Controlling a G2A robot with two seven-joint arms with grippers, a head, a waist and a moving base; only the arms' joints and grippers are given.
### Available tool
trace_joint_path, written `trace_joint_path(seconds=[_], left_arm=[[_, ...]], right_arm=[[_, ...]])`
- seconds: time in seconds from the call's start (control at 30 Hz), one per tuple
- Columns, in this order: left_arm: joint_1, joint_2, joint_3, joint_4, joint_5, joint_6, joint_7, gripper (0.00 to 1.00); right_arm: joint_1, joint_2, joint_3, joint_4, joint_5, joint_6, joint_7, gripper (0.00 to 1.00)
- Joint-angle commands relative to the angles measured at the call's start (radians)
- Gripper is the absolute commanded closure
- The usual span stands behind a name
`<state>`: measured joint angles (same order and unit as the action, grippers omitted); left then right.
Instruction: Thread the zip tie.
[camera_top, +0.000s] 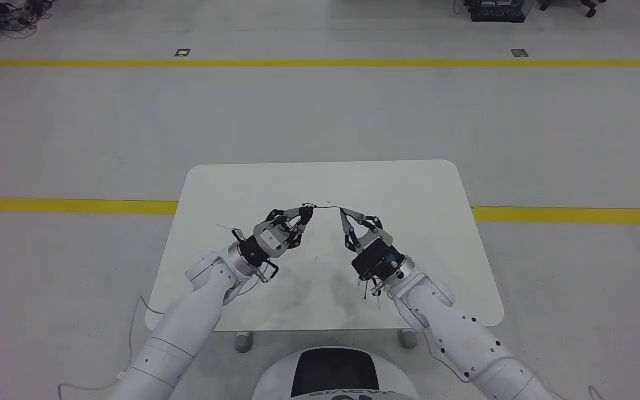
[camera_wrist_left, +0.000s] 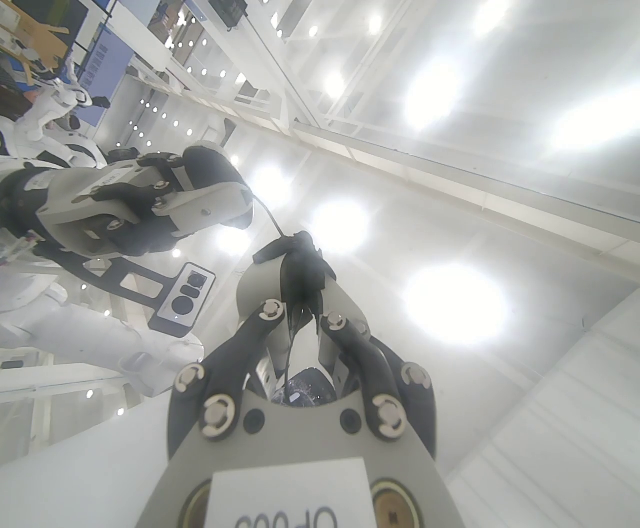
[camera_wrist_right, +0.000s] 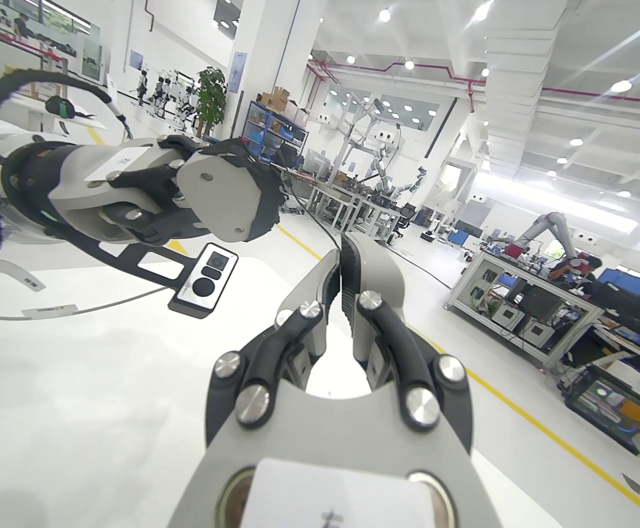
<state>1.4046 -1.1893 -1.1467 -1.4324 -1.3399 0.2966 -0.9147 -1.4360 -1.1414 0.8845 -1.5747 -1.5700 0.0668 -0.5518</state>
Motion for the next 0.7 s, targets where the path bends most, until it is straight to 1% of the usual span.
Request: trace_joint_path(seconds=[0.0, 0.33, 0.67], left_arm=[[0.000, 0.000, 0.000, 0.000, 0.000, 0.000, 0.000, 1.00], [0.000, 0.000, 0.000, 0.000, 0.000, 0.000, 0.000, 1.00], [0.000, 0.000, 0.000, 0.000, 0.000, 0.000, 0.000, 1.00]], right_arm=[[-0.002, 0.003, 0.003, -0.002, 0.000, 0.002, 0.001, 1.00], [-0.015, 0.017, 0.012, -0.014, 0.000, 0.010, 0.006, 1.00], [-0.019, 0.023, 0.010, -0.015, 0.000, 0.019, 0.011, 1.00]])
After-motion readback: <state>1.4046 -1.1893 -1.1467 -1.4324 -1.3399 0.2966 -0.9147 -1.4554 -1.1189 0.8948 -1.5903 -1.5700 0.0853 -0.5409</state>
